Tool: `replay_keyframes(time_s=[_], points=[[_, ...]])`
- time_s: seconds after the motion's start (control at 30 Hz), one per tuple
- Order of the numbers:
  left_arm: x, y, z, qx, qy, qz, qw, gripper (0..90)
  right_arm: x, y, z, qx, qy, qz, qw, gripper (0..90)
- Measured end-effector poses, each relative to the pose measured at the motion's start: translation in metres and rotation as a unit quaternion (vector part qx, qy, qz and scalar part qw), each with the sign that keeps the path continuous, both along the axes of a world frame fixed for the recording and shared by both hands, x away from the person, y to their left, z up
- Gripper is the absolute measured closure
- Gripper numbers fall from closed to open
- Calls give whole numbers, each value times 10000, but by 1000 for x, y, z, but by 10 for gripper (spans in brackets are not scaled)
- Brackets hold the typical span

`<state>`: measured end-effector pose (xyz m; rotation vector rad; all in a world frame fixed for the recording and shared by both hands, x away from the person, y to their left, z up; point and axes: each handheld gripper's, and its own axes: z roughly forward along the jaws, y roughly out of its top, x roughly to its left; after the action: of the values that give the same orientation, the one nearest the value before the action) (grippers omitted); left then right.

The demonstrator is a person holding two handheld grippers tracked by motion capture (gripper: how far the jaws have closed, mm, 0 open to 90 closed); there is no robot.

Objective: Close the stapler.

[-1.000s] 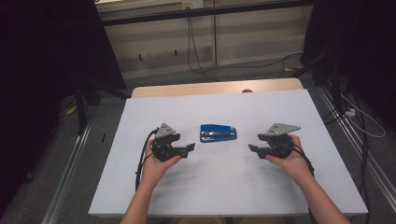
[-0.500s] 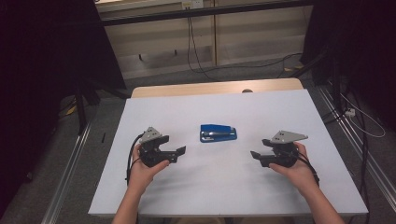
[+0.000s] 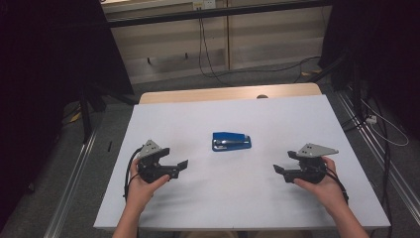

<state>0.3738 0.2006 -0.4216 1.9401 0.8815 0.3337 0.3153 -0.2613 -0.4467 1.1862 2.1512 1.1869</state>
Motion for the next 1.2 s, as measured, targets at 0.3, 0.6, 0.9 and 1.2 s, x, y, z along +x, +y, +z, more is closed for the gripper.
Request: replay_keyframes(time_s=[0.3, 0.6, 0.9, 1.2], points=[[-5, 9, 1, 1, -32, -23, 10000, 103, -7, -5, -2, 17, -10, -68, 10000, 207], [-8, 12, 1, 40, -29, -116, 9999, 90, -16, -13, -1, 54, -55, -167, 9998, 181], [-11, 19, -2, 85, -11, -131, 9999, 81, -27, -17, -1, 104, -89, -182, 9997, 173], [-14, 28, -1, 37, -56, -122, 9999, 77, -30, -16, -3, 206, -57, -196, 9996, 166]])
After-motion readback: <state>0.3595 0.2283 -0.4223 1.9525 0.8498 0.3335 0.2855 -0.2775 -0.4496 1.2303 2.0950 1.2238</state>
